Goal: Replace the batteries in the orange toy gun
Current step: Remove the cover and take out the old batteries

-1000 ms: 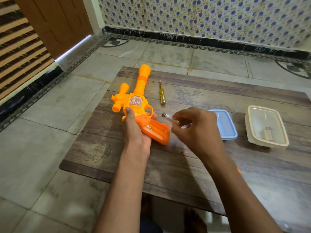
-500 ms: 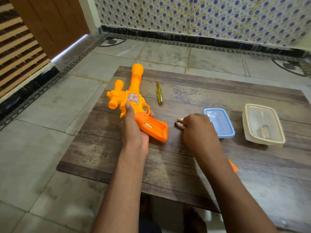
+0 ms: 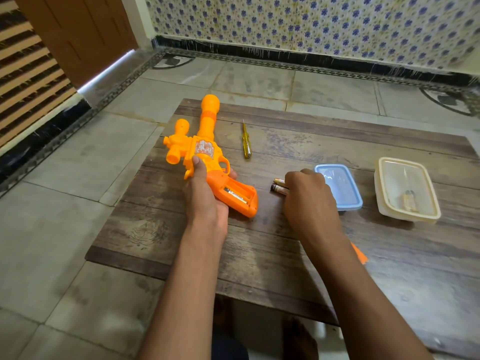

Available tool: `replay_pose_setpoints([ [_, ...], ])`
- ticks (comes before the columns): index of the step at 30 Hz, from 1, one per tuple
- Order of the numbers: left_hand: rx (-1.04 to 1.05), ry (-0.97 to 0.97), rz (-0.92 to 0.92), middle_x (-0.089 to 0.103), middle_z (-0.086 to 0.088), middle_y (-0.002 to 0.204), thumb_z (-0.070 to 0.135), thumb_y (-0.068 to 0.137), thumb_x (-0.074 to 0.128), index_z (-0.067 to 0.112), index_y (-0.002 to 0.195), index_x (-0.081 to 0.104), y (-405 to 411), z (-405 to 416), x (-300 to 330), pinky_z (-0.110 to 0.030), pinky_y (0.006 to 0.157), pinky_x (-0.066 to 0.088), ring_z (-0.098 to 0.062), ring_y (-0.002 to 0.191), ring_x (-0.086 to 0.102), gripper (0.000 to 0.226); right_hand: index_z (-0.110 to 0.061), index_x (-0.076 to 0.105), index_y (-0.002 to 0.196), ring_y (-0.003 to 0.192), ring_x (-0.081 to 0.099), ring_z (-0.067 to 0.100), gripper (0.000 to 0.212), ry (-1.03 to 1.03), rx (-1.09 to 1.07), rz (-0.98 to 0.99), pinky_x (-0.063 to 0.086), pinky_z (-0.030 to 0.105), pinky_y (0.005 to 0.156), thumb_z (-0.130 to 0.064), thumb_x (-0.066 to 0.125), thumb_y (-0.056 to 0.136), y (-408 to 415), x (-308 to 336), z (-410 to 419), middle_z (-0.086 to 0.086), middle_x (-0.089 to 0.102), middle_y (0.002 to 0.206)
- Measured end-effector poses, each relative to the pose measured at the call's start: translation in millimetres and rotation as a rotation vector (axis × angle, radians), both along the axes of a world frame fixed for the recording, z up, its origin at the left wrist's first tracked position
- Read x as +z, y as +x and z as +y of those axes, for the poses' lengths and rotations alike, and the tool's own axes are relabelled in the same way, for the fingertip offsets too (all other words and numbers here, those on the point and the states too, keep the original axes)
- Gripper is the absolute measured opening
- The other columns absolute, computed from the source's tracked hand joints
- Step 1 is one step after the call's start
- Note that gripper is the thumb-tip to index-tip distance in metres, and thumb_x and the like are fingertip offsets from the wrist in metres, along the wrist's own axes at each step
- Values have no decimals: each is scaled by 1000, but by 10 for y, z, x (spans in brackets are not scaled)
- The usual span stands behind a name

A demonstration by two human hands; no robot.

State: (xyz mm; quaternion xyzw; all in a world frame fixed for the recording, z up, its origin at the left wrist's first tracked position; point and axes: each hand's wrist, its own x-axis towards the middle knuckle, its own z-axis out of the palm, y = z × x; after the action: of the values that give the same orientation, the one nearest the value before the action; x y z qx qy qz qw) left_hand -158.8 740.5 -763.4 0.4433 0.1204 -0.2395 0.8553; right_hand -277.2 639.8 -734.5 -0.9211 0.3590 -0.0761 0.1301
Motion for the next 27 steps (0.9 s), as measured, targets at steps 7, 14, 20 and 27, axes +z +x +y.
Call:
replay_pose_setpoints([
  [7, 14, -9, -55, 72, -5, 83, 42, 107, 48, 14, 118, 63, -32, -13, 34, -29, 63, 60, -15, 65, 70, 34, -7, 69, 89, 87, 61, 32, 5, 44, -5, -260, 47, 39, 69, -7, 65, 89, 20, -72, -36, 8, 64, 90],
  [14, 51, 46, -224, 67, -8, 131, 31, 107, 49, 14, 141, 52, -118, -61, 115, -28, 77, 59, -14, 99, 70, 38, 4, 68, 83, 77, 69, 37, 51, 609, -80, -515, 56, 53, 74, -43, 56, 98, 161, -114, 256, 22, 71, 76],
  [20, 2, 262, -605, 65, 11, 106, 29, 102, 62, 21, 119, 47, -189, -51, 147, -40, 87, 57, -7, 94, 64, 24, 24, 57, 104, 117, 54, 63, 52, 1314, -294, -751, 43, 73, 103, -28, 56, 101, 281, -5, 440, 47, 54, 119],
  [27, -82, 390, -872, 66, -5, 112, 30, 90, 78, 22, 122, 51, -329, -74, 232, -47, 84, 59, -18, 93, 68, 43, 5, 72, 110, 78, 71, 18, 27, 1634, -361, -819, 58, 31, 73, -8, 49, 103, 310, -138, 387, 12, 77, 89],
])
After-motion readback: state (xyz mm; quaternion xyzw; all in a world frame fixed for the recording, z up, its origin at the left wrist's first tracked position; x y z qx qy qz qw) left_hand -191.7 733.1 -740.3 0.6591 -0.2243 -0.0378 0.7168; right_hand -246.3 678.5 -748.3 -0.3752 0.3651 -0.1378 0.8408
